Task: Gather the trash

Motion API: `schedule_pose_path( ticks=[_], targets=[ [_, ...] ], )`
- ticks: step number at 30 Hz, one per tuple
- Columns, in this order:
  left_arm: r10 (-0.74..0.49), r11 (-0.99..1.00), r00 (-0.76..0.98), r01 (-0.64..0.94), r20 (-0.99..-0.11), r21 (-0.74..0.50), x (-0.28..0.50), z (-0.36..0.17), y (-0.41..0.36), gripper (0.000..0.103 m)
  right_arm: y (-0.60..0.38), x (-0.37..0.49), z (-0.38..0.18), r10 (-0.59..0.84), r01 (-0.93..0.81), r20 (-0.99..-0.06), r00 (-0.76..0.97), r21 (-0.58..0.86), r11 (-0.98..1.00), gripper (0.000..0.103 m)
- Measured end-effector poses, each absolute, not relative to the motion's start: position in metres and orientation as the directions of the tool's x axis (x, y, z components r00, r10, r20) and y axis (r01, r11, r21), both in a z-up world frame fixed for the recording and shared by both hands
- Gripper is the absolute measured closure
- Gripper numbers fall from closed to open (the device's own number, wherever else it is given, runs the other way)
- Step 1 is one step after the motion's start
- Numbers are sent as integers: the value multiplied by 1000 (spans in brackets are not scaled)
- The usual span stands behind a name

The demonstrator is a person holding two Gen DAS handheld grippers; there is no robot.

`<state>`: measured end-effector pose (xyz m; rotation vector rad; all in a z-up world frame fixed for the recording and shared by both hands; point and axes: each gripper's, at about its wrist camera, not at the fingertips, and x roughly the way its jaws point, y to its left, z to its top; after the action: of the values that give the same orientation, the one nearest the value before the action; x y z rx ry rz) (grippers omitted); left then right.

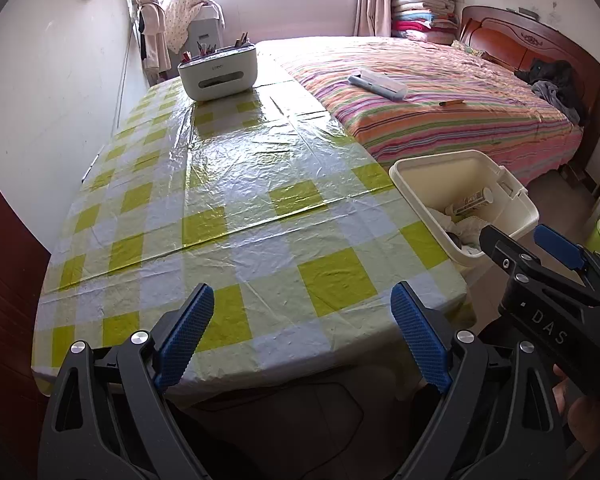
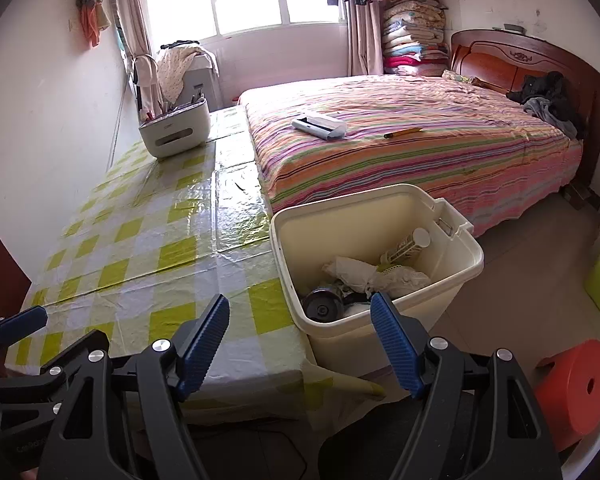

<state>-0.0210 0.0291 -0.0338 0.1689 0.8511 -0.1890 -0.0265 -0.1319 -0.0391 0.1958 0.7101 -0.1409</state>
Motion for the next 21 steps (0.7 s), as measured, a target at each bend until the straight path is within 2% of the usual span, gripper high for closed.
schedule_pose_path(
  ticks=[21],
  targets=[
    [-46, 985, 672, 153, -739, 77, -10, -33, 43, 14, -121, -11, -45, -38, 164, -676, 736, 124, 979, 32]
  ],
)
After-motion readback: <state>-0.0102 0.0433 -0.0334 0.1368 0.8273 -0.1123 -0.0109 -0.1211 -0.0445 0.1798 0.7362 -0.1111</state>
